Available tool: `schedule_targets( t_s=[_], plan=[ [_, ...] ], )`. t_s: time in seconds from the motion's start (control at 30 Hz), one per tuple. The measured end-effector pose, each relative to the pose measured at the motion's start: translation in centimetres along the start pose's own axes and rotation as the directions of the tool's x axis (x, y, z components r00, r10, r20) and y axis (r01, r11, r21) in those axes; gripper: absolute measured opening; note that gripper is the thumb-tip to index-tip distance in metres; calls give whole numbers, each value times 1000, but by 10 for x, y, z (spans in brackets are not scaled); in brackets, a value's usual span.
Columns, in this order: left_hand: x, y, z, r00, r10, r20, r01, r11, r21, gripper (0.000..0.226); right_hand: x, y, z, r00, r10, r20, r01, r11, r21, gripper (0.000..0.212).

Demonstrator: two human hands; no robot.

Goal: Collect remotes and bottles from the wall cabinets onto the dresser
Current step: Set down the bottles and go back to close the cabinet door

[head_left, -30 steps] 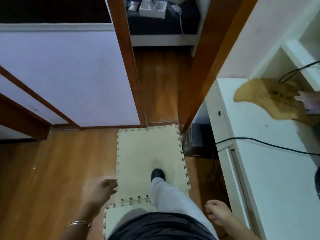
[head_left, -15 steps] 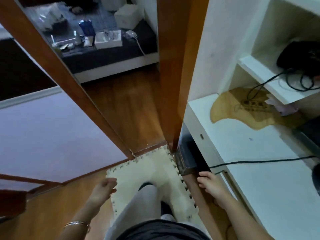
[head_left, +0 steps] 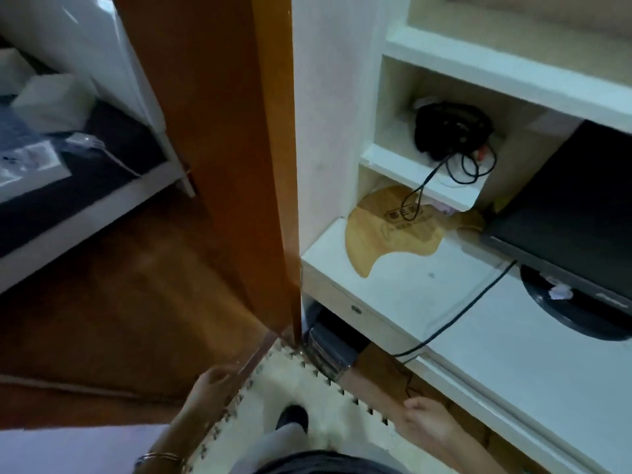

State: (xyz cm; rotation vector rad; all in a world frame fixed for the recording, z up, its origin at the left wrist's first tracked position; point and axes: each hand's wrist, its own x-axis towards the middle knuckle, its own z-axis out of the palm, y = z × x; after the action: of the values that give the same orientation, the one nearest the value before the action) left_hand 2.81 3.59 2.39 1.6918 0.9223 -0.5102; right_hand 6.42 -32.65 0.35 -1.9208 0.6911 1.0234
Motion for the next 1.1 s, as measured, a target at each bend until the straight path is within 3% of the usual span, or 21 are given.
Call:
schedule_targets(
  t_s=[0.07,0.17,0.27,0.33,0.4,0.53,0.63,0.73,0.83,0.97,1.1],
  plan=[
    [4,52,-9,981,193,-3,-191,975,114,17,-19,-41,3,998,-66,-15,67,995,71,15],
    [-11,130,-14,921,382,79,-391,901,189,16,-49,-101,-9,959,-274,-76,280,956,82,18],
    [-41,205,-5,808,543,227,-582,795,169,20,-99,-161,-39,859,-472,-195,492,868,66,21],
    [-72,254,4,686,669,287,-715,693,92,15,-134,-198,-65,754,-594,-282,622,783,15,19],
    [-104,302,10,523,800,293,-831,556,-34,15,-173,-235,-93,593,-717,-366,754,654,-60,20],
    [-182,398,8,195,971,136,-945,223,-240,26,-259,-303,-142,173,-861,-478,909,327,-259,27],
    [-243,461,-6,-57,997,-56,-960,-71,-272,24,-326,-346,-163,-159,-874,-459,878,87,-470,27],
    [-288,513,-19,-228,959,-169,-938,-263,-225,31,-388,-382,-174,-393,-818,-419,803,-84,-590,25],
    [-322,559,-33,-289,916,-279,-921,-345,-179,48,-439,-418,-188,-555,-734,-392,718,-184,-671,30],
    [-358,608,-59,-328,837,-438,-885,-434,-166,68,-502,-463,-199,-677,-635,-373,650,-277,-708,19],
    [-381,635,-75,-390,819,-420,-869,-479,-126,77,-561,-492,-195,-753,-556,-352,604,-371,-706,27]
  ],
)
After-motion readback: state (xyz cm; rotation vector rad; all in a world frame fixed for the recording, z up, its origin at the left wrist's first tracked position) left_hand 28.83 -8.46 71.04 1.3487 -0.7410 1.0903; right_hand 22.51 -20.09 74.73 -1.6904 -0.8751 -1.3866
